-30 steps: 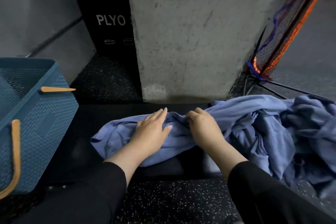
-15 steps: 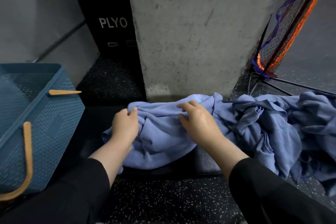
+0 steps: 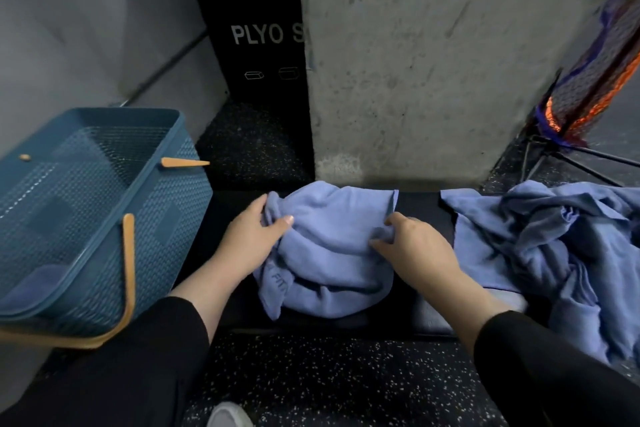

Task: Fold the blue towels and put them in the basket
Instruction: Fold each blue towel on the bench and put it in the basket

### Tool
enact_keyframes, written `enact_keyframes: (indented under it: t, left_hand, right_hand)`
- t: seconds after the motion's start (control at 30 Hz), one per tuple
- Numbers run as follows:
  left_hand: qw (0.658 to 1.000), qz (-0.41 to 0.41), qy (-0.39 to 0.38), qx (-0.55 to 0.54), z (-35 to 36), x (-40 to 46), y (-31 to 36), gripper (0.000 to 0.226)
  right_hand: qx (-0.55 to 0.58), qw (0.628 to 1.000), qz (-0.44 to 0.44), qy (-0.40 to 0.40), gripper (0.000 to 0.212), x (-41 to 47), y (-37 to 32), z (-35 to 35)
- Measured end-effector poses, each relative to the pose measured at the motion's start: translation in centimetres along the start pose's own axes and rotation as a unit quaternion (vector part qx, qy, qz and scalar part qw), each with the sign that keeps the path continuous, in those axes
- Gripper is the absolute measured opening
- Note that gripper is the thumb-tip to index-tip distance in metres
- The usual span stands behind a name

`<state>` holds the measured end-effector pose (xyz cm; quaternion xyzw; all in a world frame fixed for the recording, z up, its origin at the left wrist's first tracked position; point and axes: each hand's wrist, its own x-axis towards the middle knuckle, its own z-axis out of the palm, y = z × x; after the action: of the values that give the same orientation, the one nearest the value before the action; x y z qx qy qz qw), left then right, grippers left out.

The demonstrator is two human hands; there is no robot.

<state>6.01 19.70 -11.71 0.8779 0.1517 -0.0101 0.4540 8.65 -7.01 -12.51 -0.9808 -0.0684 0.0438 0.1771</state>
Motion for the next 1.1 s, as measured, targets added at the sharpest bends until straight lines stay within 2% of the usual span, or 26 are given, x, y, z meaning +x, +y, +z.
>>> enact_keyframes:
  t: [0.07, 0.13, 0.2, 0.27, 0.33, 0.4, 0.43, 0.5, 0.57, 0.63, 0.7, 0.8, 0.83, 0.93, 0.97, 1.1]
  left_hand:
    - [0.998, 0.024, -0.056, 0.011, -0.3, -0.2, -0.3, 0.067]
    - [0.994, 0.05, -0.091, 0.034, -0.2, -0.2, -0.5, 0.076]
    - [0.994, 0.052, -0.086, 0.037, 0.1, -0.3, -0.4, 0.067]
    - [0.998, 0.032, -0.057, -0.024, 0.4, -0.4, 0.1, 0.053]
    - [0.989, -0.001, -0.042, -0.144, 0.7, -0.7, 1.3, 0.041]
    - [0.963, -0.048, -0.05, -0.259, 1.1, -0.9, 2.4, 0.036]
    - [0.95, -0.072, -0.064, -0.298, 1.3, -1.0, 2.6, 0.036]
    - [0.934, -0.099, -0.083, -0.333, 1.4, -1.1, 2.9, 0.044]
    - [0.925, -0.104, -0.092, -0.354, 1.6, -1.4, 3.0, 0.053]
    - [0.914, -0.1, -0.101, -0.38, 1.6, -1.5, 3.3, 0.059]
    - [0.912, -0.087, -0.107, -0.387, 1.7, -1.6, 3.6, 0.057]
    - [0.935, -0.045, -0.081, -0.343, 1.5, -2.0, 4.0, 0.045]
    - [0.944, -0.031, -0.063, -0.324, 1.2, -2.2, 4.1, 0.043]
    - [0.951, -0.011, 0.003, -0.309, 0.1, -2.4, 4.2, 0.04]
    - [0.951, -0.013, 0.019, -0.309, -0.4, -2.5, 4.1, 0.04]
    - [0.952, -0.023, -0.021, -0.304, -2.0, -3.0, 3.3, 0.047]
  right_hand:
    - [0.03, 0.999, -0.014, -0.009, 0.026, 0.3, 0.0, 0.5]
    - [0.032, 0.999, -0.018, -0.012, 0.022, 0.7, -0.1, 1.3]
    - [0.054, 0.998, -0.027, 0.034, 0.021, 1.4, 0.0, 1.8]
    - [0.149, 0.982, -0.014, 0.119, 0.024, 2.3, -0.2, 1.0]
    - [0.312, 0.937, 0.049, 0.151, 0.034, 3.2, -0.3, -0.6]
    - [0.472, 0.87, 0.101, 0.103, 0.057, 3.5, -0.1, -1.2]
    - [0.506, 0.852, 0.118, 0.063, 0.065, 3.3, 0.0, -1.2]
    - [0.476, 0.869, 0.137, -0.007, 0.072, 2.3, 0.3, -0.4]
    - [0.413, 0.898, 0.147, -0.038, 0.076, 1.2, 0.3, 0.3]
    - [0.405, 0.902, 0.138, -0.062, 0.073, 0.4, 0.0, 0.7]
    - [0.383, 0.915, 0.106, -0.073, 0.061, -0.1, -0.2, 1.0]
    - [0.324, 0.942, 0.081, -0.028, 0.033, -0.9, -0.7, 0.5]
    - [0.342, 0.934, 0.099, -0.009, 0.029, -1.2, -0.8, 0.3]
    - [0.481, 0.856, 0.178, 0.055, 0.033, -0.9, -0.1, -0.8]
    - [0.499, 0.842, 0.189, 0.08, 0.035, -0.6, 0.3, -1.4]
    - [0.539, 0.807, 0.199, 0.137, 0.03, 0.3, 2.2, -3.7]
